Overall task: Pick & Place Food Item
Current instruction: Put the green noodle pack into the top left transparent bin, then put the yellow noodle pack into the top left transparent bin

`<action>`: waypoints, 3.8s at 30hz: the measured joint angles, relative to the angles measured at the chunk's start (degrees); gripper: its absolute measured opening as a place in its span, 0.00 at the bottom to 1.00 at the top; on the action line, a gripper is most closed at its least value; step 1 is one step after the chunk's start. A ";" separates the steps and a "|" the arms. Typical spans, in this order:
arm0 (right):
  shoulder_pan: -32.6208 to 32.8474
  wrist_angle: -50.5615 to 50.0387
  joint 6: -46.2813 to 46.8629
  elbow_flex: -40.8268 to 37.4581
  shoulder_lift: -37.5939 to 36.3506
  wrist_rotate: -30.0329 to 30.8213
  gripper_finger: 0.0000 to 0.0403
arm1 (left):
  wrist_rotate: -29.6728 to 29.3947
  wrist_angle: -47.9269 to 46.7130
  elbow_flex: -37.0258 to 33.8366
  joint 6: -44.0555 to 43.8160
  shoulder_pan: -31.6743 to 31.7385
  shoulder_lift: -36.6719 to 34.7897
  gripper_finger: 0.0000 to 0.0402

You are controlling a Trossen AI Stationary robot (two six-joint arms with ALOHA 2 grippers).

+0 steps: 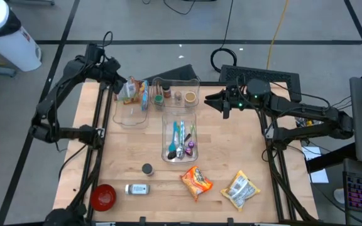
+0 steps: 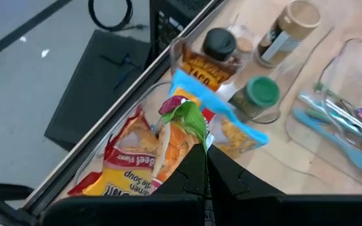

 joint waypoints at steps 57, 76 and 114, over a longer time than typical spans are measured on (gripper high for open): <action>-2.79 -0.50 0.35 0.02 0.00 -1.19 0.33 | -1.70 14.58 -10.80 -2.86 0.36 8.99 0.15; -2.79 -0.52 -6.97 0.13 0.00 -3.31 0.33 | 10.27 16.38 2.17 -19.21 -0.28 8.90 0.36; 39.02 -66.15 19.71 14.00 -0.58 11.61 0.33 | 1.33 34.83 10.14 -35.85 -59.97 0.22 0.36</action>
